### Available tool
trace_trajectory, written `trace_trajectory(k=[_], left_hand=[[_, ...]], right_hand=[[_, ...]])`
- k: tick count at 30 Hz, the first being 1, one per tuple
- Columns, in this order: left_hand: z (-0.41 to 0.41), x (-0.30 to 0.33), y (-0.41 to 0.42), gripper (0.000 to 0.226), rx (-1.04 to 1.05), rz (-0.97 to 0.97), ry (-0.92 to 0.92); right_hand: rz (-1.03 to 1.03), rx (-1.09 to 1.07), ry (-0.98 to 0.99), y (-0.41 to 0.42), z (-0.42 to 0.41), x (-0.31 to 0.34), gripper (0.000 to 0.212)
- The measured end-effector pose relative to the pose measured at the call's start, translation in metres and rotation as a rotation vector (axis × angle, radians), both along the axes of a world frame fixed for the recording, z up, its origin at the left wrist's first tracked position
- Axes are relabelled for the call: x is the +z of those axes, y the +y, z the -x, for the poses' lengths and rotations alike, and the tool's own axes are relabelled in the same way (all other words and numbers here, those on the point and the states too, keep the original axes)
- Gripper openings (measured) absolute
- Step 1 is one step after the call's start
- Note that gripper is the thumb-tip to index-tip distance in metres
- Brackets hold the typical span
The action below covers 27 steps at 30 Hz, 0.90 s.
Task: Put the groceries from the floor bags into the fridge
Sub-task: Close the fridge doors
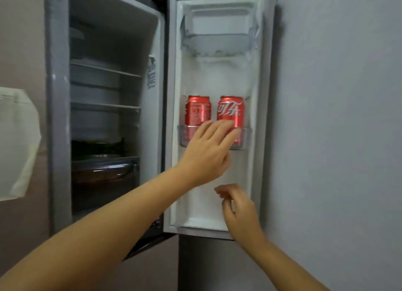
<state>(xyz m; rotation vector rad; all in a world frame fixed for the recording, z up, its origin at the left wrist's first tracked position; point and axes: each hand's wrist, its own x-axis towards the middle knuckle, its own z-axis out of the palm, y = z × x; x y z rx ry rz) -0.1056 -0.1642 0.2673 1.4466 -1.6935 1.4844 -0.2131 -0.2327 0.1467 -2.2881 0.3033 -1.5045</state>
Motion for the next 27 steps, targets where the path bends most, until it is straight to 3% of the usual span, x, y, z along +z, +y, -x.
trace_trajectory(k=[3,4,6,9,14,18,21,23,25,27], left_hand=[[0.025,0.015,-0.021,0.040,0.015,0.005,0.404],[0.026,0.017,-0.023,0.033,0.016,0.035,0.454],[0.026,0.018,-0.019,0.026,0.023,0.045,0.440],[0.026,0.025,-0.004,0.032,0.003,-0.011,0.514],[0.004,0.022,0.032,0.035,-0.051,0.051,0.585],[-0.029,0.020,0.083,0.042,-0.088,0.089,0.691],[-0.045,0.010,0.120,0.020,-0.061,0.145,0.790],[-0.046,-0.002,0.140,0.038,0.006,0.205,0.695],[-0.038,-0.011,0.154,0.055,0.090,0.217,0.424],[-0.032,-0.015,0.160,0.056,0.189,0.115,0.099]], right_hand=[[-0.032,-0.098,-0.028,-0.029,0.045,0.003,0.027],[-0.040,-0.129,-0.036,-0.036,0.057,0.003,0.025],[-0.037,-0.182,-0.039,-0.047,0.072,0.000,0.026],[-0.051,-0.204,-0.027,-0.050,0.080,-0.003,0.030],[-0.106,-0.157,-0.072,-0.037,0.074,-0.008,0.043],[-0.154,-0.031,-0.071,-0.014,0.064,-0.009,0.057],[-0.179,0.164,-0.028,0.018,0.042,-0.013,0.062],[-0.140,0.257,-0.004,0.044,0.022,-0.019,0.067],[-0.081,0.312,0.016,0.069,0.001,-0.023,0.071],[-0.044,0.374,0.025,0.089,-0.021,-0.025,0.077]])
